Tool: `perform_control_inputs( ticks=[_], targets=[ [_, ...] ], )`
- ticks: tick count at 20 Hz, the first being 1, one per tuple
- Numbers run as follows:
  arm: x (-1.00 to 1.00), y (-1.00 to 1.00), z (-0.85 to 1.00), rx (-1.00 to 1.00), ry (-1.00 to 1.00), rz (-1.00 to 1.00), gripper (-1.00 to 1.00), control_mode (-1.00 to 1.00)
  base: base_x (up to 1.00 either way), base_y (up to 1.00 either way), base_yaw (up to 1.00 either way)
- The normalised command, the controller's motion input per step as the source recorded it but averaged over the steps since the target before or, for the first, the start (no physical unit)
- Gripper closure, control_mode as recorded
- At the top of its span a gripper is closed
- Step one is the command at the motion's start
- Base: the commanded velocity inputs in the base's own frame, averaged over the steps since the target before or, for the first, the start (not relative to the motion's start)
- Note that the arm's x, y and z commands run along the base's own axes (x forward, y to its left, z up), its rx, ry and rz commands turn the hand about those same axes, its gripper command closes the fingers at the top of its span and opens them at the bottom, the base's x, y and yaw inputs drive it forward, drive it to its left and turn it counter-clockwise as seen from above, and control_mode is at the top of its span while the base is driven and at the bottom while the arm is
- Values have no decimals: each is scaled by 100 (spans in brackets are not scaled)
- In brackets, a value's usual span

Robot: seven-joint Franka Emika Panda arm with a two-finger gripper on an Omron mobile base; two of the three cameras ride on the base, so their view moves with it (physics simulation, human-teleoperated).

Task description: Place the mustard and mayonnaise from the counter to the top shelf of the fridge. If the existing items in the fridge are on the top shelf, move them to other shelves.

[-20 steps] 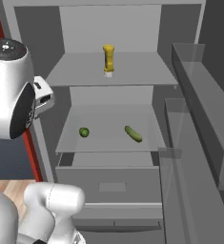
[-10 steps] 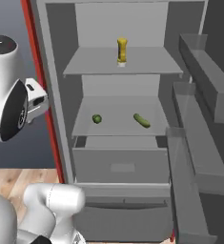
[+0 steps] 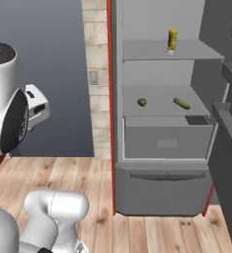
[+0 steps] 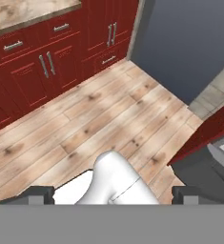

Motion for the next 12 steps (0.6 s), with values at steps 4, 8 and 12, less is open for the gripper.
perform_control_inputs(
  ticks=[4, 8, 12],
  targets=[
    [0, 0, 0, 0, 0, 0, -100, 100, -85, 30, -73],
    [0, 0, 0, 0, 0, 0, -100, 100, -51, 5, -87],
    [0, 0, 0, 0, 0, 0, -100, 100, -27, -5, -85]
  ],
)
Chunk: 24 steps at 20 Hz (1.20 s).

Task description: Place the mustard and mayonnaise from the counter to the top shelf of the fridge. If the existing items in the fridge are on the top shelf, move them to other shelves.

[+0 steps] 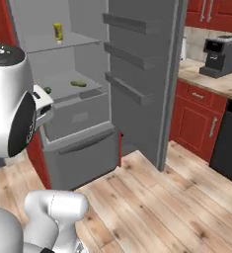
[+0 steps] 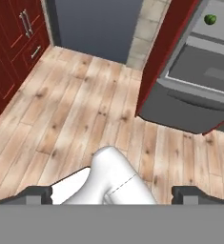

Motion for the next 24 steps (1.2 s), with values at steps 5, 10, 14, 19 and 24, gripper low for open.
perform_control_inputs(
  ticks=[5, 10, 14, 19, 24],
  targets=[
    [0, 0, 0, 0, 0, 0, -100, 100, 0, -49, -79],
    [0, 0, 0, 0, 0, 0, -100, 100, 0, -84, -70],
    [0, 0, 0, 0, 0, 0, -100, 100, 32, -100, -48],
    [0, 0, 0, 0, 0, 0, -100, 100, 99, -46, -18],
    [0, 0, 0, 0, 0, 0, -100, 100, 100, 0, -5]
  ],
)
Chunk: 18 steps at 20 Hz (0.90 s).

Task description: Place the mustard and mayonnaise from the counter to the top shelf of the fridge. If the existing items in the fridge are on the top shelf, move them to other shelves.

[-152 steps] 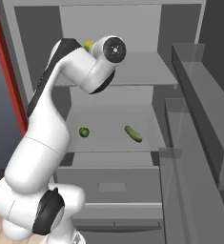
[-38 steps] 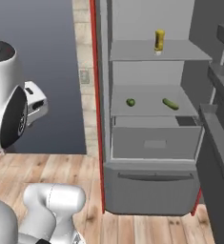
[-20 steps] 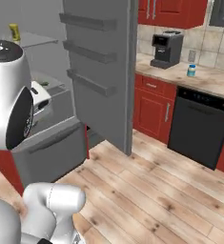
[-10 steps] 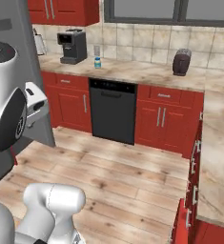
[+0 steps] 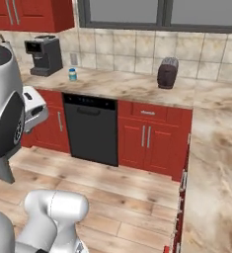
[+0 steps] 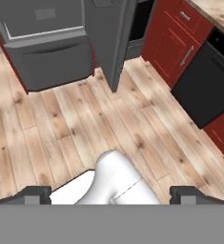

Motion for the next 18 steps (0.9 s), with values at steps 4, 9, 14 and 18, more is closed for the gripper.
perform_control_inputs(
  ticks=[4, 9, 14, 18],
  targets=[
    [0, 0, 0, 0, 0, 0, -100, 100, 100, 0, -6],
    [0, 0, 0, 0, 0, 0, -100, 100, 100, 0, -1],
    [0, 0, 0, 0, 0, 0, -100, 100, 100, 0, -1],
    [0, 0, 0, 0, 0, 0, -100, 100, 100, 8, -7]
  ],
)
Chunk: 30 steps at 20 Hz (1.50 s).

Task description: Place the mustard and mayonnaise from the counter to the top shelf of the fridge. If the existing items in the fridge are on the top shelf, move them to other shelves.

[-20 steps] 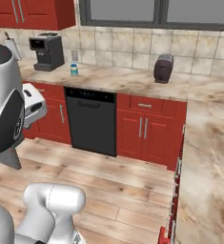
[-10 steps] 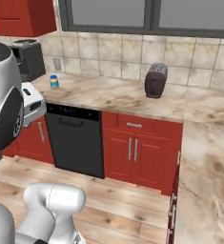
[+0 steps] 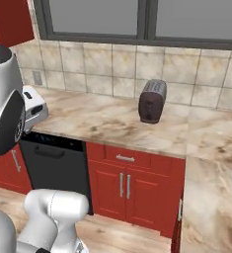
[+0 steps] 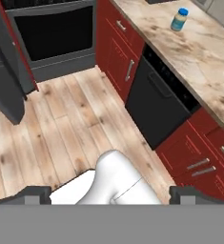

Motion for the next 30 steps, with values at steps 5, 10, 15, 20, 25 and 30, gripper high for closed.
perform_control_inputs(
  ticks=[5, 10, 15, 20, 25, 30],
  targets=[
    [0, 0, 0, 0, 0, 0, -100, 100, 100, 52, -16],
    [0, 0, 0, 0, 0, 0, -100, 100, 93, 96, -17],
    [0, 0, 0, 0, 0, 0, -100, 100, 70, 86, -11],
    [0, 0, 0, 0, 0, 0, -100, 100, 10, 50, -1],
    [0, 0, 0, 0, 0, 0, -100, 100, -7, 22, 1],
    [0, 0, 0, 0, 0, 0, -100, 100, 14, 22, 0]
  ],
)
